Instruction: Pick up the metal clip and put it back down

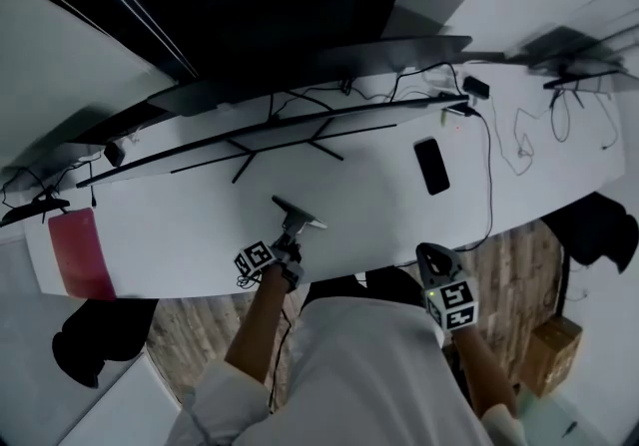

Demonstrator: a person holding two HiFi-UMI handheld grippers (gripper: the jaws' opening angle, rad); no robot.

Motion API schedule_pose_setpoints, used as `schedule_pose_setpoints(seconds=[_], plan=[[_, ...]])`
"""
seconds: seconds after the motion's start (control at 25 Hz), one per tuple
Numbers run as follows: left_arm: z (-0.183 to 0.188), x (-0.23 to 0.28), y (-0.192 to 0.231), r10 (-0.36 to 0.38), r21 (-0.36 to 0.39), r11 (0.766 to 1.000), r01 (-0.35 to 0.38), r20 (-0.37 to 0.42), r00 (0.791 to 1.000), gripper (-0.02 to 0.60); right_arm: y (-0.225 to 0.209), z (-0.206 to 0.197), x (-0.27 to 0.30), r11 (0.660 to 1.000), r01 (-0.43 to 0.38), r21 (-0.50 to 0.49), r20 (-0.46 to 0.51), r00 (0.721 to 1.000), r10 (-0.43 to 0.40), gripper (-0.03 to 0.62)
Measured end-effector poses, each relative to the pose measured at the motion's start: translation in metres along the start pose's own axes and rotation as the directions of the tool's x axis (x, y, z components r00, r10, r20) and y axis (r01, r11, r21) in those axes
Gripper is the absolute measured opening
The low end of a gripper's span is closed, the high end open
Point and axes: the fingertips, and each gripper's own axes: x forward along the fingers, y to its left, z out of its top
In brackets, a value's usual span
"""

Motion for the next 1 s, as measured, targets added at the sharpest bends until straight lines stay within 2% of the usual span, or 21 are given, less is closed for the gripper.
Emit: schedule_pose_setpoints(seconds=[0.6, 1.0], plan=[[-0.021, 0.011, -0.038, -0.023, 0.066, 0.997, 0.03, -0.102, 0.994, 0.032, -0.019, -0.005, -0.012, 1.0, 0.017, 0.02, 0.049, 0.999, -0.018, 0.037], [-0.062, 0.033, -0.075, -0.025, 0.155, 0.986, 0.059, -0.215, 0.976, 0.032, -0.055, -0.022, -0.029, 0.998, 0.038, 0.048, 0.061, 0.997, -0.041, 0.037]])
